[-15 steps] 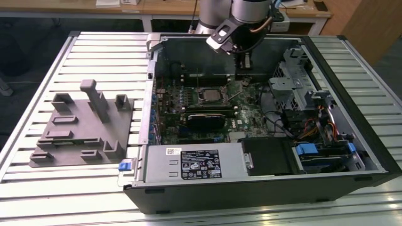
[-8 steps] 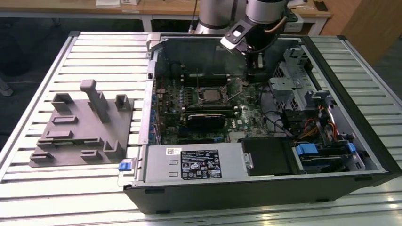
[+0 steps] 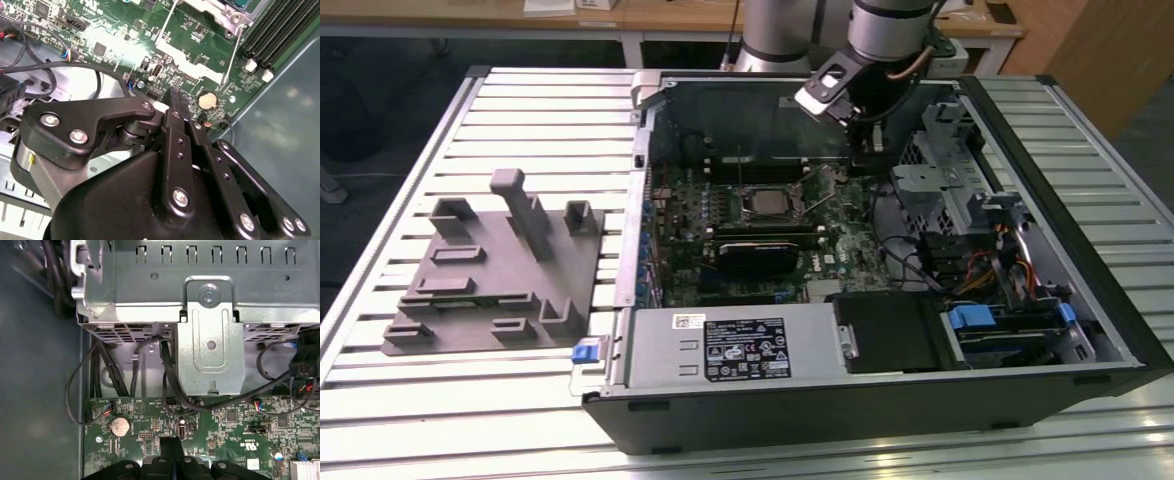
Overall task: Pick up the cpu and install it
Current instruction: 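Close the cpu cover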
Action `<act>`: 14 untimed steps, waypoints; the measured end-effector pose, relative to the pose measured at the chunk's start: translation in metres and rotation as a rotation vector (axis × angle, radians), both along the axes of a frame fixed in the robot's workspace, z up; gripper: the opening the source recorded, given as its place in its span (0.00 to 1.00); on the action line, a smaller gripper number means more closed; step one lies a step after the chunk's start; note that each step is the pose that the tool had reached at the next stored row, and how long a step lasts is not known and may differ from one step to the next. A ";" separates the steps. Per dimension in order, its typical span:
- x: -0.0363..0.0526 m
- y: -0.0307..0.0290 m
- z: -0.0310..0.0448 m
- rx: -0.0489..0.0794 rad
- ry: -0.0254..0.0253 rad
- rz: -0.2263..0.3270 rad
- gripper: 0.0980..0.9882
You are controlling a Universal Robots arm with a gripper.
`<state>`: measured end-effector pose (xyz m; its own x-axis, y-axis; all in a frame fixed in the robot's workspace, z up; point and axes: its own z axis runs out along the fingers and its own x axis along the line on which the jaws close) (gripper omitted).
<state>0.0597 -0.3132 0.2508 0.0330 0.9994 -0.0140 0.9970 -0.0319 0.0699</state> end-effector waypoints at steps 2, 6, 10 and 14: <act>0.0000 0.0000 -0.0035 0.000 0.0000 -0.002 0.01; 0.0001 0.0000 -0.0108 0.000 0.0000 -0.005 0.01; 0.0001 0.0000 -0.0131 0.000 0.0000 -0.006 0.01; -0.0009 0.0000 -0.0132 0.000 0.0000 -0.007 0.01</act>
